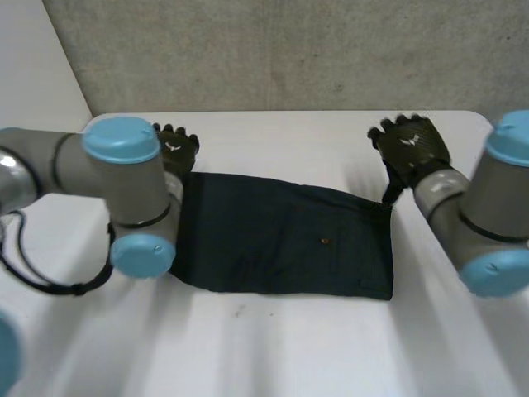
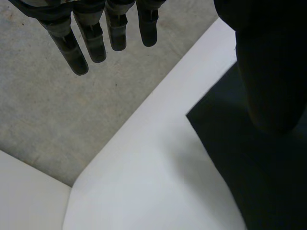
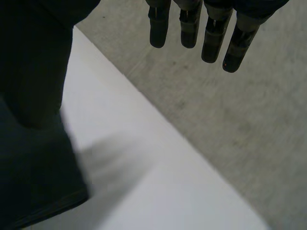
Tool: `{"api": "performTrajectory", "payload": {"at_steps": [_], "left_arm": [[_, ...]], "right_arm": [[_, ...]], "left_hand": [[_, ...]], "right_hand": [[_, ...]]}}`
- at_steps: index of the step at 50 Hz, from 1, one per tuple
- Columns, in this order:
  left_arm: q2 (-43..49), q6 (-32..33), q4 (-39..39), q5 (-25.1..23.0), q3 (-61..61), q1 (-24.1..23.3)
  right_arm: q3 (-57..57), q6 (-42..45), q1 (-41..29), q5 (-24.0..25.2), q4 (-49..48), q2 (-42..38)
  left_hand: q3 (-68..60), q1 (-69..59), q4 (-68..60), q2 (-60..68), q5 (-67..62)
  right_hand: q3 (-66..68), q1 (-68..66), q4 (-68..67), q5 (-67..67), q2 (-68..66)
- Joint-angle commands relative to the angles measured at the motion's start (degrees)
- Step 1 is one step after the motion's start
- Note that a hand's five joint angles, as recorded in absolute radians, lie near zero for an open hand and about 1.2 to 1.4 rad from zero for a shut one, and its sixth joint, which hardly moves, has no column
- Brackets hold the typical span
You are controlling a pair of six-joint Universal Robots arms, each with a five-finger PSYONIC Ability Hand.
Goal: Fold the shorts.
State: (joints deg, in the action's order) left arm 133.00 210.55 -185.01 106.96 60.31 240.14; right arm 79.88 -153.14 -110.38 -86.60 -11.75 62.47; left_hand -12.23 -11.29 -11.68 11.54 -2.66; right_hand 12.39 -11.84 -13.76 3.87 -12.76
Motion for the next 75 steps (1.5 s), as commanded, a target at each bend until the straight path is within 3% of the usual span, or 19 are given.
{"api": "performTrajectory", "payload": {"at_steps": [1,5,12,16,20,30,35,40,42,46,53,55,59,63,66,67,69,70,75], "left_arm": [[-17.5,-7.4,-1.6,-5.6,25.7,0.2],[-21.3,-13.3,-1.8,-9.7,33.1,0.6],[-22.9,-19.3,-2.2,-10.8,38.6,2.1],[-22.8,-19.5,-2.2,-10.8,38.7,2.3],[-22.8,-19.6,-2.1,-10.7,38.7,2.3],[-24.8,-19.6,-2.0,-10.5,39.9,2.2],[-26.6,-19.6,-1.6,-10.5,40.5,2.3],[-28.7,-19.6,-1.4,-10.5,41.6,2.4],[-29.6,-19.6,-1.5,-10.5,42.3,2.5],[-30.2,-19.6,-1.8,-10.6,42.5,2.9],[-30.6,-19.7,-2.2,-10.6,41.7,3.0],[-30.9,-19.7,-2.5,-10.7,41.6,3.0],[-31.8,-20.0,-4.2,-11.0,40.9,3.0],[-31.8,-20.9,-6.5,-11.0,40.0,3.0],[-31.8,-21.9,-7.0,-11.1,38.7,3.1],[-31.8,-22.1,-7.0,-11.1,38.4,3.1],[-31.7,-22.2,-7.0,-11.1,37.1,3.1],[-31.7,-22.3,-7.0,-11.2,36.6,3.0],[-30.0,-22.3,-6.4,-11.1,31.6,2.3]], "right_arm": [[17.0,-13.5,2.8,7.4,11.5,9.2],[24.8,-14.9,5.1,13.5,8.3,9.4],[26.6,-15.8,5.6,14.2,1.2,7.0],[25.2,-15.3,5.8,14.1,-0.5,2.2],[24.0,-15.3,6.7,14.0,-0.9,0.8],[24.7,-13.4,12.4,13.8,-0.5,7.9],[24.5,-1.5,17.6,14.0,4.8,10.5],[22.3,19.4,22.0,13.4,12.3,10.9],[20.9,22.8,21.6,12.9,13.0,11.2],[16.3,23.3,14.2,12.0,13.5,12.3],[8.5,23.8,-1.9,15.0,12.5,9.4],[5.7,24.2,-9.8,18.9,11.7,6.0],[4.0,24.6,-19.0,25.8,11.7,0.0],[3.6,23.9,-20.0,31.2,11.1,-3.6],[2.8,22.5,-20.1,31.6,11.1,-3.1],[2.1,18.9,-19.6,30.8,10.9,-2.7],[1.3,14.7,-18.7,30.1,10.8,-2.2],[0.8,8.2,-16.7,29.0,10.5,-0.9],[2.1,-12.8,-10.6,25.0,7.1,5.8]], "left_hand": [[2.2,1.3,1.7,-1.5,2.7],[2.2,1.2,1.6,-1.5,2.6],[2.2,1.2,1.6,-1.5,2.6],[2.2,1.2,1.6,-1.5,2.6],[2.2,1.2,1.6,-1.5,2.6],[2.2,1.3,1.7,-1.5,2.7],[2.2,1.3,1.7,-1.5,2.7],[2.2,1.3,1.7,-1.5,2.7],[2.2,1.3,1.7,-1.5,2.7],[2.2,1.3,1.7,-1.5,2.7],[2.2,1.3,1.7,-1.5,2.7],[2.2,1.3,1.7,-1.5,2.7],[2.2,1.3,1.7,-1.5,2.7],[2.2,1.3,1.7,-1.5,2.7],[2.2,1.3,1.7,-1.5,2.7],[2.2,1.3,1.7,-1.5,2.7],[2.2,1.3,1.7,-1.5,2.7],[2.2,1.3,1.7,-1.5,2.7],[2.2,1.3,1.7,-1.5,2.7]], "right_hand": [[-1.1,0.6,2.5,-2.6,1.5],[3.4,-4.0,-2.0,1.9,-3.0],[13.8,-14.4,-12.5,12.3,-13.5],[29.3,-29.8,-27.9,27.8,-28.9],[67.5,-68.1,-66.2,66.0,-67.2],[67.6,-68.2,-66.2,66.1,-67.2],[67.6,-68.2,-66.2,66.1,-67.2],[67.6,-68.2,-66.2,66.1,-67.2],[67.6,-68.2,-66.2,66.1,-67.2],[67.6,-68.2,-66.2,66.1,-67.2],[67.6,-68.2,-66.2,66.1,-67.2],[67.6,-68.2,-66.2,66.1,-67.2],[67.6,-68.2,-66.2,66.1,-67.2],[67.6,-68.2,-66.2,66.1,-67.2],[41.5,-42.1,-40.1,40.0,-41.1],[25.6,-26.2,-24.2,24.1,-25.2],[12.7,-13.3,-11.4,11.3,-12.4],[-2.4,1.8,3.8,-3.9,2.8],[-2.4,1.8,3.8,-3.9,2.8]]}}
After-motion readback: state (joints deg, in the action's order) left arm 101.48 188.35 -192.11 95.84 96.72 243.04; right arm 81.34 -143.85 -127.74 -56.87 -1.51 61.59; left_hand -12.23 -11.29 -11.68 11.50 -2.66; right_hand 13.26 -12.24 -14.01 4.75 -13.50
